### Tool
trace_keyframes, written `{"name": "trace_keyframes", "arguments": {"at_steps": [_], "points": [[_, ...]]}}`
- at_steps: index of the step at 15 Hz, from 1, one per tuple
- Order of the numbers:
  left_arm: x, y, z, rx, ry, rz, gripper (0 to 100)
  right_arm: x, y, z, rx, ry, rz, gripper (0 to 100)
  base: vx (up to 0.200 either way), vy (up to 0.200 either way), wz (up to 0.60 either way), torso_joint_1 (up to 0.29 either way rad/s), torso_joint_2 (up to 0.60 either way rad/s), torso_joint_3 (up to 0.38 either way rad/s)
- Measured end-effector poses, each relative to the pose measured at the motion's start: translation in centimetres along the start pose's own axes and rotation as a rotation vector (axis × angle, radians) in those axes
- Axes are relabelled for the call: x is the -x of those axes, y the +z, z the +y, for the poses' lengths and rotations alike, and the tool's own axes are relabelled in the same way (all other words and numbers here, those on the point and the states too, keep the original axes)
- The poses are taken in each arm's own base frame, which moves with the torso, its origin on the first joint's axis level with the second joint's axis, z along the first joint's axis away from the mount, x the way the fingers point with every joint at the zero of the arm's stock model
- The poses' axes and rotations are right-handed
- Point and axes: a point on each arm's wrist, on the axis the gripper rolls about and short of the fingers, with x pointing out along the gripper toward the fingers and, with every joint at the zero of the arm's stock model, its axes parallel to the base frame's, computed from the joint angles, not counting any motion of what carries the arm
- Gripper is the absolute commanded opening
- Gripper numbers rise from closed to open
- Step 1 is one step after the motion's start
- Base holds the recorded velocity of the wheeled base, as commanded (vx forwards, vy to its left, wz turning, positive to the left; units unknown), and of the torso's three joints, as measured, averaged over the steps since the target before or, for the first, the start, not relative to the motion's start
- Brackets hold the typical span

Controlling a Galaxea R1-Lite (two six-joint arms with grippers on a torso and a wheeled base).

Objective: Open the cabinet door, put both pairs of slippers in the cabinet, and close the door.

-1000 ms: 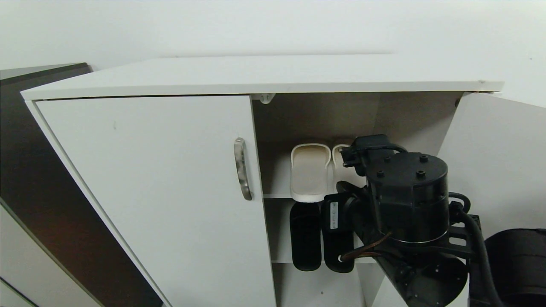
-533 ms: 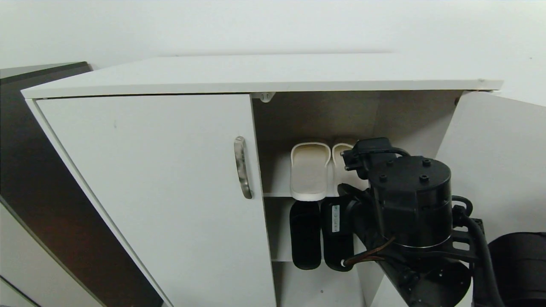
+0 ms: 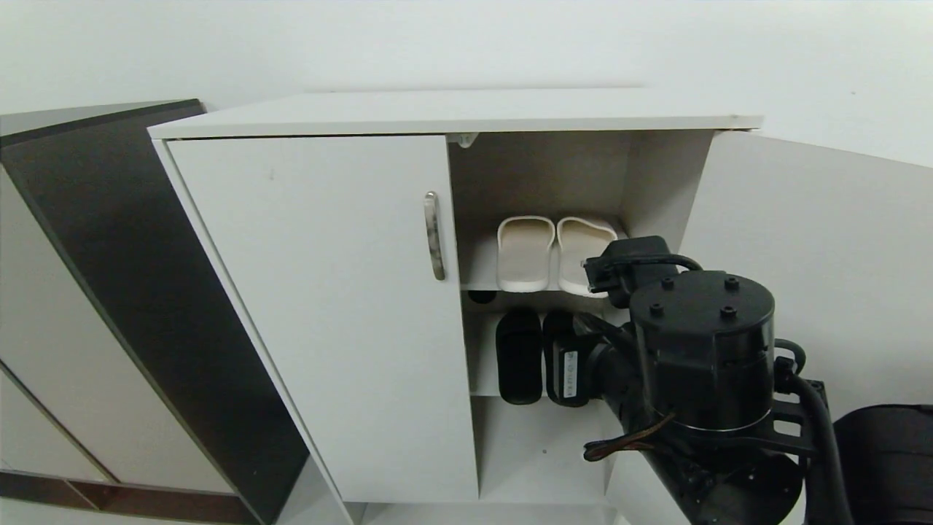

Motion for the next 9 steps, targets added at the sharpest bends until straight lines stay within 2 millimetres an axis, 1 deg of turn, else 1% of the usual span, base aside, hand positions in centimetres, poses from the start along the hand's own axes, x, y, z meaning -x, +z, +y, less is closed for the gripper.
{"name": "trace_keyframes", "arguments": {"at_steps": [9], "points": [[0.00, 0.00, 0.00, 0.000, 0.001, 0.000, 0, -0.06, -0.66, -0.07, 0.019, 0.003, 0.017, 0, -0.200, 0.000, 0.00, 0.002, 0.00, 0.003]]}}
